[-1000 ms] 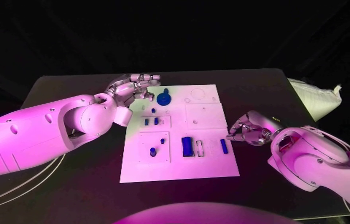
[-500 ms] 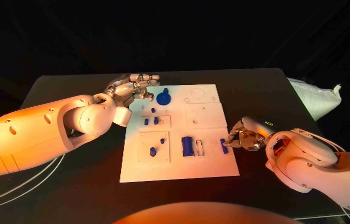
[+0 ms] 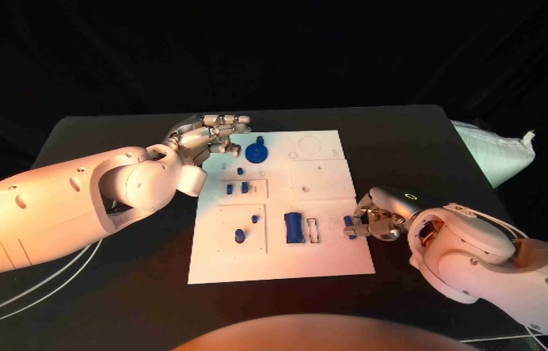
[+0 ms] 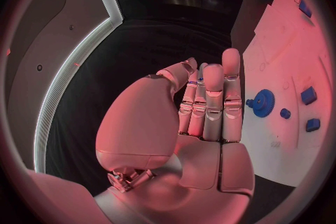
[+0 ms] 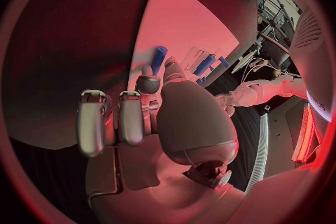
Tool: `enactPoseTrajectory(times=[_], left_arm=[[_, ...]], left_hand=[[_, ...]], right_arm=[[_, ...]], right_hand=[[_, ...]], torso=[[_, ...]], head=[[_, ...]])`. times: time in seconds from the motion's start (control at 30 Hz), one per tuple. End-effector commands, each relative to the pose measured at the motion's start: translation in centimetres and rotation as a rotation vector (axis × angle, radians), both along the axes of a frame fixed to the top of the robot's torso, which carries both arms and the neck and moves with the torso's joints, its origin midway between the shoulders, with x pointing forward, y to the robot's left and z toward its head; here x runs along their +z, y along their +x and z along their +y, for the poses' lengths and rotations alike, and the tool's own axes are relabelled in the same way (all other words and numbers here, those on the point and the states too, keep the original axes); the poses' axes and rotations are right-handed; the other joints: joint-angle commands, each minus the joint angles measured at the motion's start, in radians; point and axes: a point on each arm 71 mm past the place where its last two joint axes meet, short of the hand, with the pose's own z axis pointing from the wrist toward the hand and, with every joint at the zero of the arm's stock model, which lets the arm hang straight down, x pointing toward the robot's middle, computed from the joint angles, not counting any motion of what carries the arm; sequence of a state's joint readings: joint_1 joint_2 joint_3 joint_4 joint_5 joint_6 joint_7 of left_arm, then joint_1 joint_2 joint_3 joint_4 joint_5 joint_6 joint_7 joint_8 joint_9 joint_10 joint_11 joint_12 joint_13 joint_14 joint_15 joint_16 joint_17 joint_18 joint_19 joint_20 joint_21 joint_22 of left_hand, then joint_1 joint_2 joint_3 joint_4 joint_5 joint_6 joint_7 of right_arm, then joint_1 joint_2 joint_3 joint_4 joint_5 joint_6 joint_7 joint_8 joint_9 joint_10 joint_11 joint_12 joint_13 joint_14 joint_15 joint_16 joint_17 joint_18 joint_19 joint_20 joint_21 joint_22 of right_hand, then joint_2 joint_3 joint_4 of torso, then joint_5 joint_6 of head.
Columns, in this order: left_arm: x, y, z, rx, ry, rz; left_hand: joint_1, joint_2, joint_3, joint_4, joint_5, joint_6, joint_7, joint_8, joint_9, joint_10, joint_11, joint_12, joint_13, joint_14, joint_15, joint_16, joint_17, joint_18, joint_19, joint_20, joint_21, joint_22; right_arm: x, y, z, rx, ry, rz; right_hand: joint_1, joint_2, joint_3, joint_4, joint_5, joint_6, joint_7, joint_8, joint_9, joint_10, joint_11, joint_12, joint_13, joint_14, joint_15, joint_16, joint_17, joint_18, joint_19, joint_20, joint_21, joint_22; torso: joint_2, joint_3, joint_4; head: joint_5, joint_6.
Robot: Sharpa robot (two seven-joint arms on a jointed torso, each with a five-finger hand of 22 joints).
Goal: Assemble the parts on the task board
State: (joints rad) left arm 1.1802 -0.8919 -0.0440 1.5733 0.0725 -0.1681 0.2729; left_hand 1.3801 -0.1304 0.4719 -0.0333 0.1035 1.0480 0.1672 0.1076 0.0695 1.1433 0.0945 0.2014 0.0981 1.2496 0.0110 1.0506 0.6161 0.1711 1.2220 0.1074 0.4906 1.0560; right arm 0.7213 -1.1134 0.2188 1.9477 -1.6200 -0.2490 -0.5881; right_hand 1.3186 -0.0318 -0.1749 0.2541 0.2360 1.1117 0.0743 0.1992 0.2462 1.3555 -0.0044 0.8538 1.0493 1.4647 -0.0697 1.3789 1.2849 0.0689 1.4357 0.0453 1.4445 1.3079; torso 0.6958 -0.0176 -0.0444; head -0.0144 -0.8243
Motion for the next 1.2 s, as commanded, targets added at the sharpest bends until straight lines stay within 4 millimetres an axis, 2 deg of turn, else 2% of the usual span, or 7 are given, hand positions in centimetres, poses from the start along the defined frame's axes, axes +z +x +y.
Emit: enactPoseTrajectory(times=[0.03, 0.2, 0.33, 0.4, 0.7, 0.9, 1.2], left_arm=[[0.1, -0.1, -0.2, -0.022, -0.008, -0.005], [0.1, -0.1, -0.2, -0.024, -0.007, -0.005], [0.1, -0.1, -0.2, -0.023, -0.006, -0.005], [0.1, -0.1, -0.2, -0.023, -0.006, -0.005], [0.1, -0.1, -0.3, -0.027, -0.005, -0.003], [0.1, -0.2, -0.3, -0.031, -0.003, -0.004], [0.1, -0.2, -0.4, -0.037, -0.003, -0.003]], left_hand=[[0.012, -0.001, -0.002, -0.007, 0.004, -0.005, 0.004, 0.006, -0.002, -0.006, 0.002, 0.003, 0.001, -0.005, -0.001, -0.006, -0.002, 0.011, -0.005, 0.001, -0.005, -0.001], [0.012, -0.001, -0.002, -0.007, 0.004, -0.005, 0.004, 0.006, -0.002, -0.006, 0.002, 0.003, 0.001, -0.005, -0.001, -0.006, -0.002, 0.011, -0.005, 0.001, -0.005, -0.001], [0.012, -0.001, -0.002, -0.007, 0.004, -0.005, 0.004, 0.006, -0.002, -0.006, 0.002, 0.003, 0.001, -0.005, -0.001, -0.006, -0.002, 0.011, -0.005, 0.001, -0.005, -0.001], [0.012, -0.001, -0.002, -0.007, 0.004, -0.005, 0.004, 0.006, -0.002, -0.006, 0.002, 0.003, 0.001, -0.005, -0.001, -0.006, -0.002, 0.011, -0.005, 0.001, -0.005, -0.001], [0.012, -0.001, -0.002, -0.007, 0.004, -0.005, 0.004, 0.006, -0.002, -0.006, 0.002, 0.003, 0.001, -0.005, -0.001, -0.006, -0.002, 0.011, -0.005, 0.001, -0.005, -0.001], [0.012, -0.001, -0.002, -0.007, 0.004, -0.005, 0.004, 0.006, -0.002, -0.006, 0.002, 0.003, 0.001, -0.005, -0.001, -0.006, -0.002, 0.011, -0.005, 0.001, -0.005, -0.001], [0.011, -0.001, -0.003, -0.007, 0.004, -0.006, 0.004, 0.006, -0.001, -0.007, 0.003, 0.005, 0.001, -0.007, 0.000, -0.008, -0.006, 0.011, -0.006, 0.002, -0.006, -0.001]], right_arm=[[-0.4, 0.0, 0.1, 0.027, -0.052, -0.010], [-0.7, 0.2, 0.5, 0.045, -0.084, -0.022], [-1.1, 0.3, 0.6, 0.073, -0.146, -0.033], [-1.3, 0.4, 0.7, 0.089, -0.179, -0.036], [-2.2, 0.2, 1.5, 0.152, -0.272, -0.026], [-2.3, -0.1, 1.8, 0.174, -0.295, -0.020], [-2.0, -0.1, 2.2, 0.156, -0.255, -0.052]], right_hand=[[0.009, 0.004, 0.006, 0.002, 0.003, 0.008, 0.001, -0.007, -0.001, 0.007, 0.001, 0.010, 0.006, 0.059, 0.000, 0.009, 0.005, -0.017, 0.008, -0.003, 0.005, 0.047], [0.052, 0.017, 0.026, -0.012, -0.016, 0.012, -0.001, -0.010, 0.002, 0.009, -0.001, 0.022, 0.019, 0.060, -0.002, 0.015, 0.014, -0.018, 0.011, -0.005, 0.009, 0.053], [0.119, 0.031, 0.067, -0.044, -0.100, 0.018, -0.004, -0.013, 0.005, 0.010, -0.005, 0.034, 0.034, 0.062, -0.006, 0.025, 0.030, -0.020, 0.016, -0.008, 0.014, 0.063], [0.147, 0.033, 0.087, -0.059, -0.120, 0.020, -0.005, -0.015, 0.006, 0.009, -0.006, 0.035, 0.036, 0.062, -0.006, 0.027, 0.033, -0.020, 0.016, -0.010, 0.015, 0.065], [0.197, 0.020, 0.134, -0.094, -0.126, 0.026, -0.004, -0.023, 0.007, 0.005, -0.006, 0.036, 0.043, 0.063, -0.006, 0.034, 0.044, -0.021, 0.017, -0.010, 0.018, 0.070], [0.207, 0.007, 0.175, -0.107, -0.050, 0.033, -0.002, -0.033, 0.006, -0.001, -0.006, 0.025, 0.041, 0.061, -0.005, 0.033, 0.045, -0.021, 0.016, -0.009, 0.017, 0.070], [0.167, -0.022, 0.266, -0.083, 0.151, 0.045, -0.007, -0.043, 0.010, 0.007, -0.011, 0.024, 0.045, 0.062, -0.008, 0.033, 0.050, -0.022, 0.018, -0.011, 0.020, 0.075]], torso=[[-0.001, 0.0001, 0.0005], [0.000, 0.0000, 0.0000], [-0.001, -0.0001, -0.0002], [-0.001, -0.0008, -0.0008], [-0.001, -0.0004, 0.0006], [-0.001, -0.0006, -0.0012], [-0.002, -0.0010, 0.0006]], head=[[0.001, -0.002], [0.004, -0.003], [0.005, -0.005], [0.006, -0.006], [0.005, -0.008], [0.007, -0.008], [0.005, -0.007]])
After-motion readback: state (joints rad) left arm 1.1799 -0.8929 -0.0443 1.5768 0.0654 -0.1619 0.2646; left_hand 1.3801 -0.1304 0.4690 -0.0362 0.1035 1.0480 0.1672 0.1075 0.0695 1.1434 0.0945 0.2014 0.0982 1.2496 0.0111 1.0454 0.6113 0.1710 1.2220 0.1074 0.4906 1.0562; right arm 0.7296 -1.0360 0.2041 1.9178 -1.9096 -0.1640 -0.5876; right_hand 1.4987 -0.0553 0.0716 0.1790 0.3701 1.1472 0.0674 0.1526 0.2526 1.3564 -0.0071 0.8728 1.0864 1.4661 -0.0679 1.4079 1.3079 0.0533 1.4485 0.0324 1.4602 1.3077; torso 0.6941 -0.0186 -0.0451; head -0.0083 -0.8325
